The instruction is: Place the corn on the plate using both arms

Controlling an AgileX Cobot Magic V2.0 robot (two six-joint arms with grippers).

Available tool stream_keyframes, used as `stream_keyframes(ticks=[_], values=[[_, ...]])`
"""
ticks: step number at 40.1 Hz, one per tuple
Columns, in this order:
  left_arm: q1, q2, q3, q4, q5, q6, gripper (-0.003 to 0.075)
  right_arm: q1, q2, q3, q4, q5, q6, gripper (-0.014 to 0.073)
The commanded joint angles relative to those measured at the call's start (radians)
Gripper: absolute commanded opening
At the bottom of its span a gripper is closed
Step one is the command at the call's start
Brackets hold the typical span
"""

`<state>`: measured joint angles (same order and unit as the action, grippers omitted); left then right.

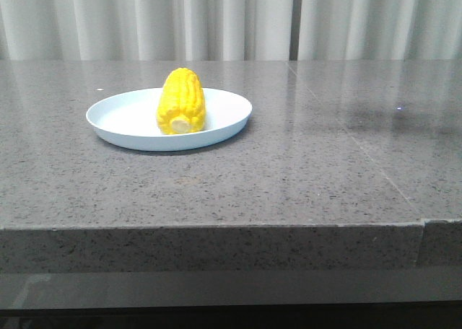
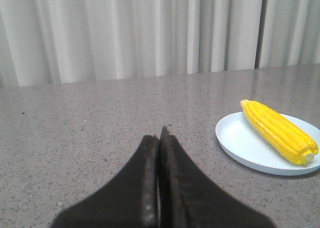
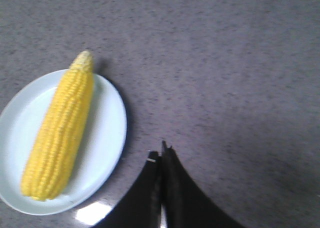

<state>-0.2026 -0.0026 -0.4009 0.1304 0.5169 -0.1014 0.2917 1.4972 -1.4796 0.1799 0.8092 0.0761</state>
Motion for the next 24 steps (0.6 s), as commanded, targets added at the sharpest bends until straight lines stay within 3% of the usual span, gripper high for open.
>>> stream_keyframes(ticks=[1, 10, 24], values=[[0.000, 0.012, -0.024, 0.003, -0.078, -0.010, -0.0020, -0.054, -0.122, 0.046, -0.074, -0.030, -0.001, -0.0082], [0.000, 0.012, -0.024, 0.003, -0.078, -0.010, -0.0020, -0.118, -0.347, 0.300, -0.155, -0.107, -0.001, -0.0082], [0.000, 0.012, -0.024, 0.003, -0.078, -0.010, -0.0020, -0.118, -0.768, 0.753, -0.160, -0.381, -0.001, -0.0082]])
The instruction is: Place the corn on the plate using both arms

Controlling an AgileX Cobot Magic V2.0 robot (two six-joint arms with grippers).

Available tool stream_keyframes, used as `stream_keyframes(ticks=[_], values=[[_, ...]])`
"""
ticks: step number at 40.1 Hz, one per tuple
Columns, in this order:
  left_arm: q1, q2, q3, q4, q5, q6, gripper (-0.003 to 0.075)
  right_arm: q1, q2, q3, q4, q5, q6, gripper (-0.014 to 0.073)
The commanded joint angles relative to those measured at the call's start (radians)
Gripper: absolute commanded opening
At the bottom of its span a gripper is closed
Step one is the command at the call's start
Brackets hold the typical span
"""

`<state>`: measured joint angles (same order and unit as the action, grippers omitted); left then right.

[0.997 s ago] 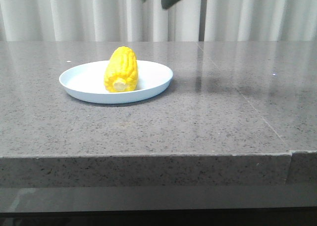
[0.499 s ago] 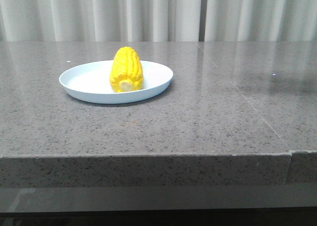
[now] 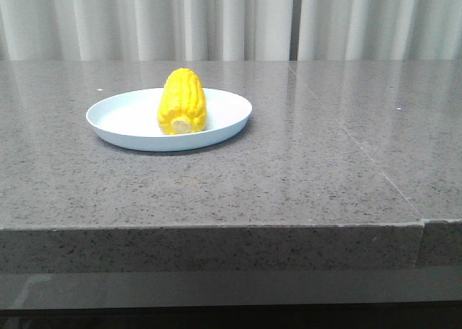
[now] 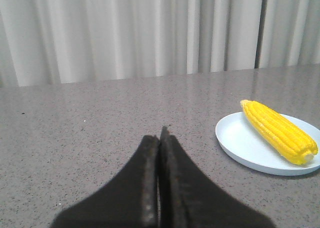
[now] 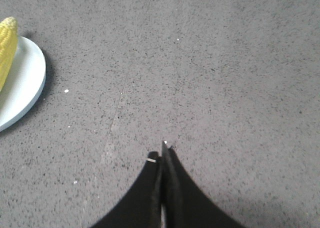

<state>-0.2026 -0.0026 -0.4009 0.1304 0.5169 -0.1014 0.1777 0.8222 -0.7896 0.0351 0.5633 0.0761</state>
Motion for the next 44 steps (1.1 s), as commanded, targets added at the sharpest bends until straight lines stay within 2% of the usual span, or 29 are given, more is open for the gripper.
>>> stream_keyframes(ticks=[1, 8, 18, 44], values=[[0.000, 0.012, -0.024, 0.003, -0.078, -0.010, -0.0020, -0.004, -0.121, 0.098, -0.018, -0.154, -0.001, -0.0082], [0.000, 0.012, -0.024, 0.003, -0.078, -0.010, -0.0020, -0.004, -0.364, 0.264, -0.035, -0.188, -0.001, -0.0082], [0.000, 0.012, -0.024, 0.003, -0.078, -0.010, -0.0020, -0.004, -0.573, 0.356, -0.035, -0.185, -0.001, -0.0082], [0.000, 0.012, -0.024, 0.003, -0.078, -0.010, -0.0020, -0.004, -0.591, 0.357, -0.035, -0.179, -0.001, -0.0082]])
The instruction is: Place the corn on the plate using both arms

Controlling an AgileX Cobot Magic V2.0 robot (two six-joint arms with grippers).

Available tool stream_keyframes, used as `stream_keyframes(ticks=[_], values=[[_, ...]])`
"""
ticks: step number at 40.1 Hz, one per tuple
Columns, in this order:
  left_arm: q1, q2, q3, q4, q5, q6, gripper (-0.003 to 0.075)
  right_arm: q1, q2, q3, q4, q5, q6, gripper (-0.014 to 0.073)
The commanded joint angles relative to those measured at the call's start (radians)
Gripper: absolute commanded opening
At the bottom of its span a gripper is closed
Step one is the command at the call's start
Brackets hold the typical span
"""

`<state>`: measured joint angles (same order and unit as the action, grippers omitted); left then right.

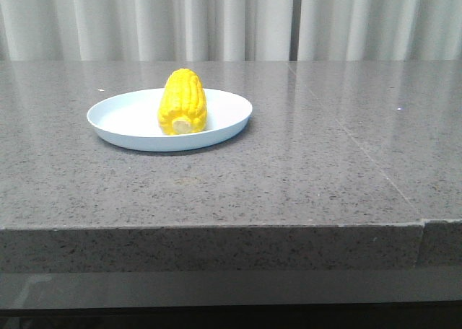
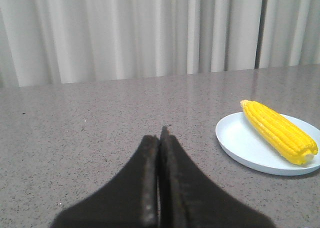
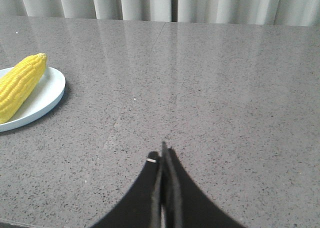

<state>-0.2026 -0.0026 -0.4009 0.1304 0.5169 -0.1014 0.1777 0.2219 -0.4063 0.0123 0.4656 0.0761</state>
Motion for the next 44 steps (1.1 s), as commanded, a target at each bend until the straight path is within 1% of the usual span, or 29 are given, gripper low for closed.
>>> stream_keyframes(ticks=[1, 22, 26, 30, 36, 41, 44], values=[[0.000, 0.012, -0.024, 0.003, -0.078, -0.010, -0.0020, -0.004, 0.009, -0.026, -0.012, -0.081, -0.001, -0.0082], [0.000, 0.012, -0.024, 0.001, -0.080, -0.010, -0.0020, -0.004, 0.009, -0.026, -0.012, -0.081, -0.001, -0.0082], [0.005, 0.011, 0.000, -0.001, -0.130, -0.010, -0.0020, -0.004, 0.009, -0.026, -0.012, -0.081, -0.001, -0.0082], [0.043, -0.006, 0.048, -0.029, -0.188, -0.007, -0.0020, -0.004, 0.009, -0.026, -0.012, -0.081, -0.001, -0.0082], [0.135, -0.021, 0.136, -0.095, -0.244, -0.006, -0.0020, -0.004, 0.009, -0.026, -0.012, -0.080, -0.001, -0.0082], [0.196, -0.021, 0.223, -0.103, -0.312, -0.006, -0.0020, -0.004, 0.009, -0.026, -0.012, -0.080, -0.001, -0.0082], [0.214, -0.021, 0.282, -0.103, -0.358, 0.004, -0.0020, -0.004, 0.009, -0.026, -0.012, -0.080, -0.001, -0.0082]])
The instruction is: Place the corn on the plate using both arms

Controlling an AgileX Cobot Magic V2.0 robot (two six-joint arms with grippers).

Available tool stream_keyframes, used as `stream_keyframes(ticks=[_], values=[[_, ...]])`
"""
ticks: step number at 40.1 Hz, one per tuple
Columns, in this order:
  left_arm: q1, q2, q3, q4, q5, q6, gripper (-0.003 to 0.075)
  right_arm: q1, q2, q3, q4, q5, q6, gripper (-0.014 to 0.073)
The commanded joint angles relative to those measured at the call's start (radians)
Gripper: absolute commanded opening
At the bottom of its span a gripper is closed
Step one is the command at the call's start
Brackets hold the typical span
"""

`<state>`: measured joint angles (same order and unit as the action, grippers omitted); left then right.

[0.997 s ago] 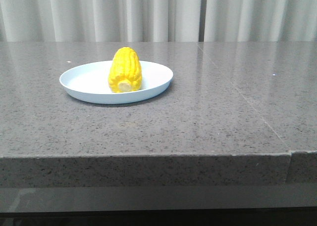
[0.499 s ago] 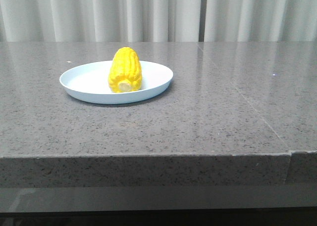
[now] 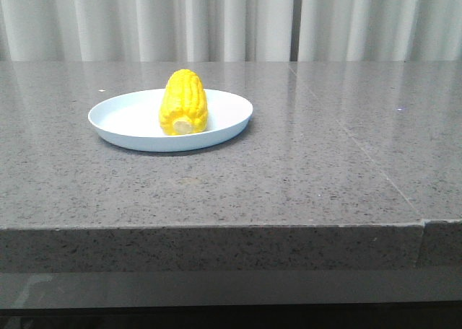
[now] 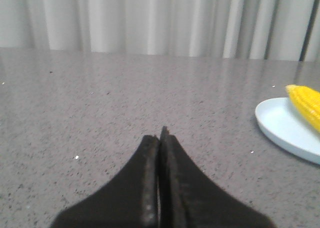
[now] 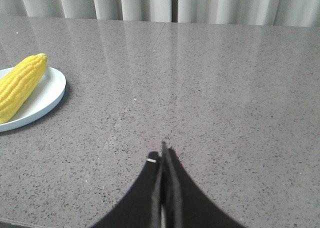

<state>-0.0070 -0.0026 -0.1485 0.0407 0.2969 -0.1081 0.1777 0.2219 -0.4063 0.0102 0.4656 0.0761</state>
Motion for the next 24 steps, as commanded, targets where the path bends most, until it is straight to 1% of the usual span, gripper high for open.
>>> stream_keyframes(ticks=[1, 10, 24], values=[[0.023, -0.021, 0.042, -0.014, -0.150, 0.019, -0.0020, -0.004, 0.009, -0.026, -0.010, -0.080, -0.001, -0.0082], [0.023, -0.021, 0.157, -0.014, -0.237, 0.026, -0.0020, -0.004, 0.009, -0.026, -0.010, -0.080, -0.001, -0.0082], [0.023, -0.021, 0.157, -0.014, -0.227, 0.026, -0.0020, -0.004, 0.009, -0.026, -0.010, -0.080, -0.001, -0.0082]])
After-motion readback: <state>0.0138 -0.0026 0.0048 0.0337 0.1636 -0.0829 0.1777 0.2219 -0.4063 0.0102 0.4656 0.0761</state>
